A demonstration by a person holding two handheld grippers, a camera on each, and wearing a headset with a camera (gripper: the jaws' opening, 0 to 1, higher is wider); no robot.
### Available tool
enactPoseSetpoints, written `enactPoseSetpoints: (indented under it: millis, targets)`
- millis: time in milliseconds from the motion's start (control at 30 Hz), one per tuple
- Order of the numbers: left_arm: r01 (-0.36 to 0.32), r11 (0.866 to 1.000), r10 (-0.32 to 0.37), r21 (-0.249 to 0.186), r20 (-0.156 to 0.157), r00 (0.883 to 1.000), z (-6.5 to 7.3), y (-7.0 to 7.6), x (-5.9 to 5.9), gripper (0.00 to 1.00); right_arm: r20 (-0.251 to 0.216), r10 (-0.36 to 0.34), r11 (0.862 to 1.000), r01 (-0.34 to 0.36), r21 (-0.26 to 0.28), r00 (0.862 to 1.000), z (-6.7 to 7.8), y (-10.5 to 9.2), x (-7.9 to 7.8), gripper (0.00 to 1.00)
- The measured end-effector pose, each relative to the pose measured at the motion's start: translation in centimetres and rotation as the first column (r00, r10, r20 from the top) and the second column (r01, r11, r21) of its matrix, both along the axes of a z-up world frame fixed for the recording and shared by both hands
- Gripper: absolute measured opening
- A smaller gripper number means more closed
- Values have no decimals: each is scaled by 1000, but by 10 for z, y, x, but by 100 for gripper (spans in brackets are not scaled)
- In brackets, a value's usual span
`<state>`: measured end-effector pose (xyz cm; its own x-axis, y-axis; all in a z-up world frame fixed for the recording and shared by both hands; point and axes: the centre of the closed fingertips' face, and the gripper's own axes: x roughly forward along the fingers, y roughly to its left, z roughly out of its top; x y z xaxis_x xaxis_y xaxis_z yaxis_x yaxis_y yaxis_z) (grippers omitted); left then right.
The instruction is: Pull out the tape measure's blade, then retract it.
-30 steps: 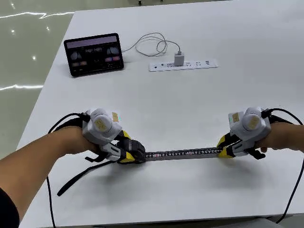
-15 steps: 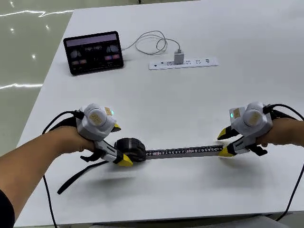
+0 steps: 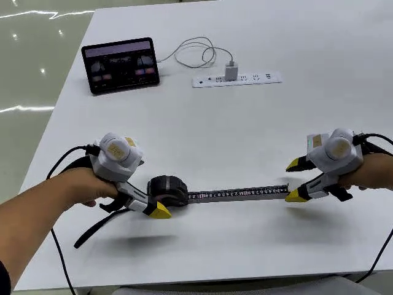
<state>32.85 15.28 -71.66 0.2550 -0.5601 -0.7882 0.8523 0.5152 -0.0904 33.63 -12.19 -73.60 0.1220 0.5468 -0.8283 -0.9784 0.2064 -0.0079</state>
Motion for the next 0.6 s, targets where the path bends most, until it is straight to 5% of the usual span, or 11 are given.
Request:
enactPoseSetpoints:
  millis: [300,600]
  targets:
    - [-115,992,117,-60,38,992,9,9,9,100,-11,-104,994,104,37,994,3,-7,0,61]
    - [-184,975,191,-126,47,981,10,14,-8,100,-6,-252,959,250,131,968,10,-13,-5,80]
